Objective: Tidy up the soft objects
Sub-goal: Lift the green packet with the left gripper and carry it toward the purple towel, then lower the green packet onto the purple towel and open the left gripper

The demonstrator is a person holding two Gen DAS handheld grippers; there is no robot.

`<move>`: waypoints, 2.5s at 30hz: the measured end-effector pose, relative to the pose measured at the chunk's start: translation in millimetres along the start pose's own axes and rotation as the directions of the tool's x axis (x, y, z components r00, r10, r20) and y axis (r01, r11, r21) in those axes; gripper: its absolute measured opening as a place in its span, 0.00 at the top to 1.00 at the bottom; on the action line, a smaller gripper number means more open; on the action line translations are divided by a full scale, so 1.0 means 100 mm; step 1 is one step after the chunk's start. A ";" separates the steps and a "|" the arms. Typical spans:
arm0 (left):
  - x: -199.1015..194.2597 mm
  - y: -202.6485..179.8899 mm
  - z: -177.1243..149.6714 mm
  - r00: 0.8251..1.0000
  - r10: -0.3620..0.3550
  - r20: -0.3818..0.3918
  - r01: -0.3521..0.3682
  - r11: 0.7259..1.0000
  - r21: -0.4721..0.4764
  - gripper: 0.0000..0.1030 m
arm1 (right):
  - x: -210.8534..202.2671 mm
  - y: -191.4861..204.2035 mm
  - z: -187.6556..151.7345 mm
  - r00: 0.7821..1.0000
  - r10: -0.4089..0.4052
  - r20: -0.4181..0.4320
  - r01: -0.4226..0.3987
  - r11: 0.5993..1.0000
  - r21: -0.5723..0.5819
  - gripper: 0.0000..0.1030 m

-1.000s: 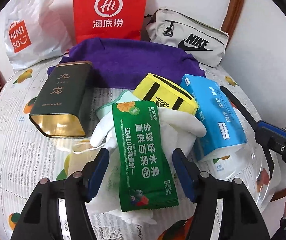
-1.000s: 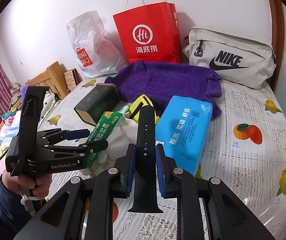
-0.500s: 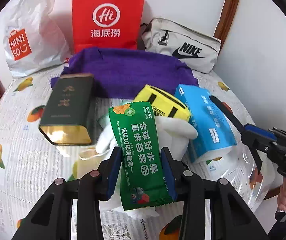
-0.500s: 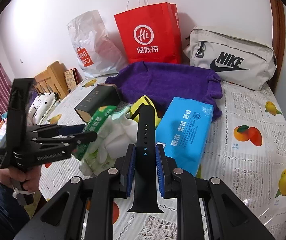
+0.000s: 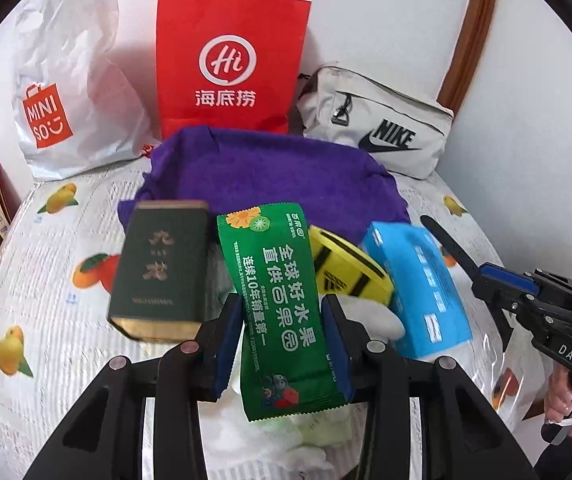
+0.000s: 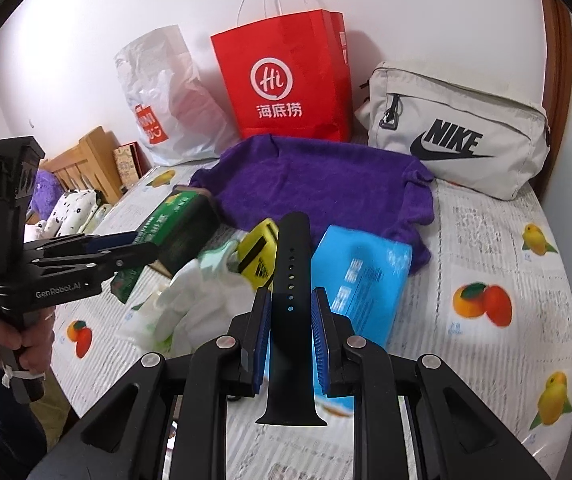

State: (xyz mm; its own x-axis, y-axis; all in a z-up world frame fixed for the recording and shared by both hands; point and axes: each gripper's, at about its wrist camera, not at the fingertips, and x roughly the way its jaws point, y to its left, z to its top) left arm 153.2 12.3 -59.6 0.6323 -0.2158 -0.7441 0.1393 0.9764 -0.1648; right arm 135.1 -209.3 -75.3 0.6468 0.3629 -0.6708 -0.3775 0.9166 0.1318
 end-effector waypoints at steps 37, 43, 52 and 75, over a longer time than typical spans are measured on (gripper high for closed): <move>1.40 0.81 1.49 0.993 0.057 -0.104 -0.062 0.997 -0.048 0.63 | 1.58 -0.98 1.18 0.980 -0.149 -0.133 0.158 0.986 0.060 0.80; 1.69 0.83 1.58 0.988 0.058 -0.146 -0.066 0.997 -0.049 0.63 | 1.85 -1.06 1.22 0.971 -0.151 -0.186 0.163 0.985 0.053 0.80; 2.07 0.87 1.64 0.972 0.091 -0.215 -0.102 0.994 -0.043 0.63 | 2.16 -1.15 1.22 0.957 -0.146 -0.250 0.162 0.986 0.043 0.80; 1.84 0.71 1.69 0.956 0.194 -0.219 -0.202 0.979 -0.015 0.28 | 2.06 -1.02 1.30 0.945 -0.151 -0.289 0.175 0.983 0.059 0.29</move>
State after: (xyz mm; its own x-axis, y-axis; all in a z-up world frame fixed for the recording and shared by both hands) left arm 408.2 41.5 -98.7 0.4651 -0.0169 -0.8851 -0.0024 0.9998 -0.0203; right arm 392.9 -206.6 -132.1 0.4768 0.1559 -0.8651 -0.2186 0.9743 0.0552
